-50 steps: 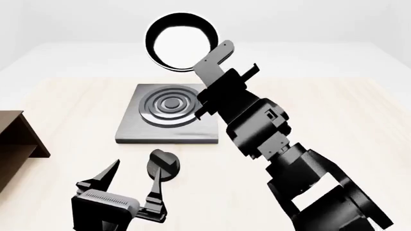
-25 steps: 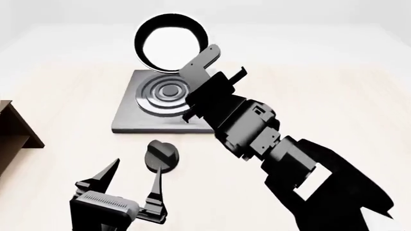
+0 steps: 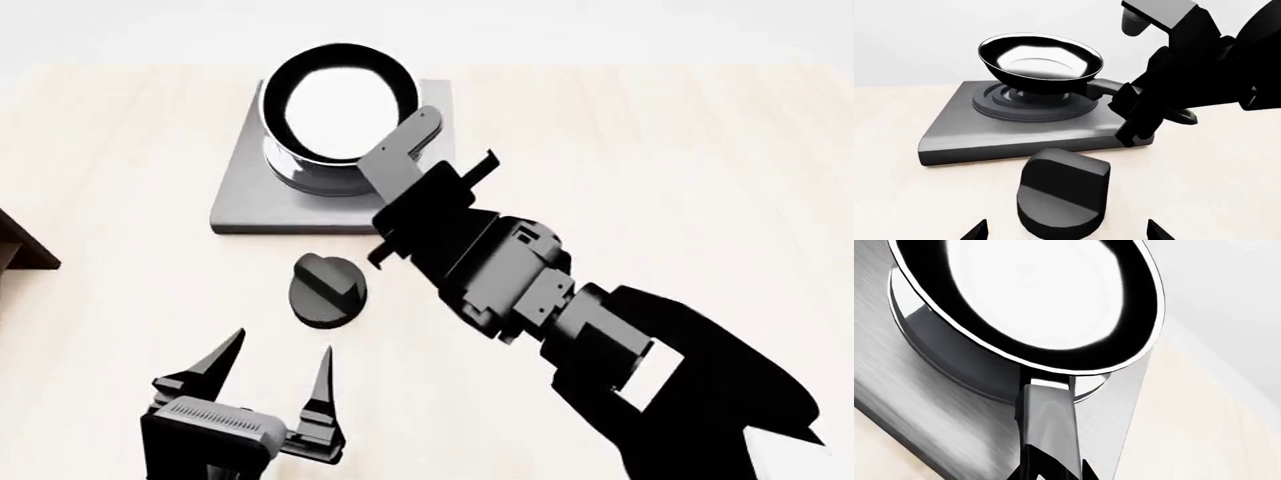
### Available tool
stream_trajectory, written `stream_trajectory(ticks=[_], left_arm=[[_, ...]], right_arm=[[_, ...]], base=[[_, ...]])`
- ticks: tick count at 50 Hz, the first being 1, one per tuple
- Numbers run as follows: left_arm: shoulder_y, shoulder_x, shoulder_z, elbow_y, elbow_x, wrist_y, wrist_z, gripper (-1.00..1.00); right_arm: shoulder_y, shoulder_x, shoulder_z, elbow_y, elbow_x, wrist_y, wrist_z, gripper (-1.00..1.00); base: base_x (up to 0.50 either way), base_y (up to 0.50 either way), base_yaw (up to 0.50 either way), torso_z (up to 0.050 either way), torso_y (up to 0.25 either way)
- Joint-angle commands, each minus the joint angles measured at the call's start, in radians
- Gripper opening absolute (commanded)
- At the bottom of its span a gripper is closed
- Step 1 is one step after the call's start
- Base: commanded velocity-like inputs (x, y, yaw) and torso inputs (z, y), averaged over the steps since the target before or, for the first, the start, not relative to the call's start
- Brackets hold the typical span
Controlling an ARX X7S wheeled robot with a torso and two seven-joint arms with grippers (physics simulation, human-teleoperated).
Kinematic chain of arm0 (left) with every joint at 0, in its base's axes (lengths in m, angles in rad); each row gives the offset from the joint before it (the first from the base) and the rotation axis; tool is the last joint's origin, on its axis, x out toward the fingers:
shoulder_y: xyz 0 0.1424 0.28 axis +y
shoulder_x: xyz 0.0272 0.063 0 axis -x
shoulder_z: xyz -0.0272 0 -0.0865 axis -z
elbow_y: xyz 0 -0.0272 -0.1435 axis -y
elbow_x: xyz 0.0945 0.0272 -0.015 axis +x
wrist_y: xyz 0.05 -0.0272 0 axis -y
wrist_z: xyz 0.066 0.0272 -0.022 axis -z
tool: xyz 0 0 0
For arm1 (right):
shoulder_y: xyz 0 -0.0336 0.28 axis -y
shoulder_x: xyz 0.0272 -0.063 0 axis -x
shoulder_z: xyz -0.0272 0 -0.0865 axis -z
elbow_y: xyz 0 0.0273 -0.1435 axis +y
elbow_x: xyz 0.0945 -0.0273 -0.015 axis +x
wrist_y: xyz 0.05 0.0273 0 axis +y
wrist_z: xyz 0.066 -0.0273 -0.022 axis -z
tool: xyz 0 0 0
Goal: Turn on the stove and put the frying pan on it.
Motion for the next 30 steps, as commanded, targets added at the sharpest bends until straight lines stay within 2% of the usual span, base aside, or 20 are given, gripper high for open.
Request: stream_trajectory(ticks=[1,10,18,25,26,30], left_arm=[[-0.002,0.000,0.002,-0.003,-0.002,-0.006,-0.006,1.00],[-0.001,0.000,0.003,-0.005,-0.001,-0.003,-0.010,1.00],[-0.002,0.000,0.003,-0.010,-0.003,0.000,-0.011,1.00],[-0.002,-0.001,0.004,-0.009,-0.004,0.000,-0.014,1.00],[-0.002,-0.001,0.004,-0.011,-0.005,0.001,-0.013,1.00],[-0.002,-0.003,0.003,-0.008,-0.007,-0.001,-0.015,1.00]], right_arm=[[0.033,-0.003,-0.016,-0.037,-0.079,-0.007,0.035,-1.00],[0.039,-0.009,-0.056,-0.022,-0.065,-0.024,0.043,-1.00],[0.081,-0.011,-0.204,0.039,0.066,-0.090,0.082,-1.00],[0.093,-0.011,-0.270,0.065,0.129,-0.122,0.094,-1.00],[0.092,-0.011,-0.275,0.068,0.134,-0.121,0.091,1.00],[0.091,-0.011,-0.283,0.080,0.145,-0.125,0.085,1.00]], base=[[0.00,0.00,0.00,0.000,0.000],[0.00,0.00,0.00,0.000,0.000],[0.00,0.00,0.00,0.000,0.002],[0.00,0.00,0.00,0.000,0.001],[0.00,0.00,0.00,0.000,0.000],[0.00,0.00,0.00,0.000,0.000]])
